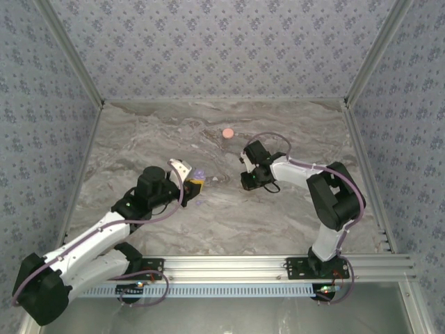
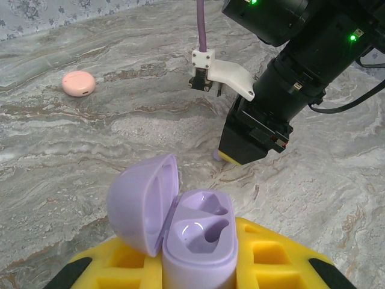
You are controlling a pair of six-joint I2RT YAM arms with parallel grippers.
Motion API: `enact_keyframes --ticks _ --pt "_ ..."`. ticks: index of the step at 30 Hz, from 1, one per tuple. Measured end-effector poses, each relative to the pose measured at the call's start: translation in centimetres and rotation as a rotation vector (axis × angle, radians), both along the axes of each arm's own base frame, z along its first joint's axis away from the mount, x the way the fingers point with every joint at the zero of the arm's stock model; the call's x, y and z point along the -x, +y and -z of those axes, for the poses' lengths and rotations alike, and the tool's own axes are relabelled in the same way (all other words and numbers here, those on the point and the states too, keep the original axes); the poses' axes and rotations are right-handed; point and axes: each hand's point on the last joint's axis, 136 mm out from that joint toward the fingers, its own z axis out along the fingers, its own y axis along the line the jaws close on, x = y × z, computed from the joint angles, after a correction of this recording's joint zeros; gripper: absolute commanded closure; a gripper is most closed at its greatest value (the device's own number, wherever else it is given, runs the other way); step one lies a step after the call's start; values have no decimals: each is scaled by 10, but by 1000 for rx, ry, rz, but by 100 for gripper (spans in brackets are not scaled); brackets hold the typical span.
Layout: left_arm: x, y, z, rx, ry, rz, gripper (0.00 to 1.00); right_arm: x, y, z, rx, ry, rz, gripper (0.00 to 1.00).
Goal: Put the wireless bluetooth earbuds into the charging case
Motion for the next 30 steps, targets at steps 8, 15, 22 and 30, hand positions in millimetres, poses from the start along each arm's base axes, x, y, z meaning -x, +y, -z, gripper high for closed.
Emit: enact_keyframes --ticks 8,15,22,30 --pt "0 0 1 0 2 3 84 4 -2 1 -5 31 46 59" --pt "0 0 0 0 2 3 85 -2 10 -2 -7 39 72 58" --pt "0 0 0 0 2 3 85 -2 14 2 48 40 101 61" --pt "0 0 0 0 2 3 85 -5 10 3 85 44 132 69"
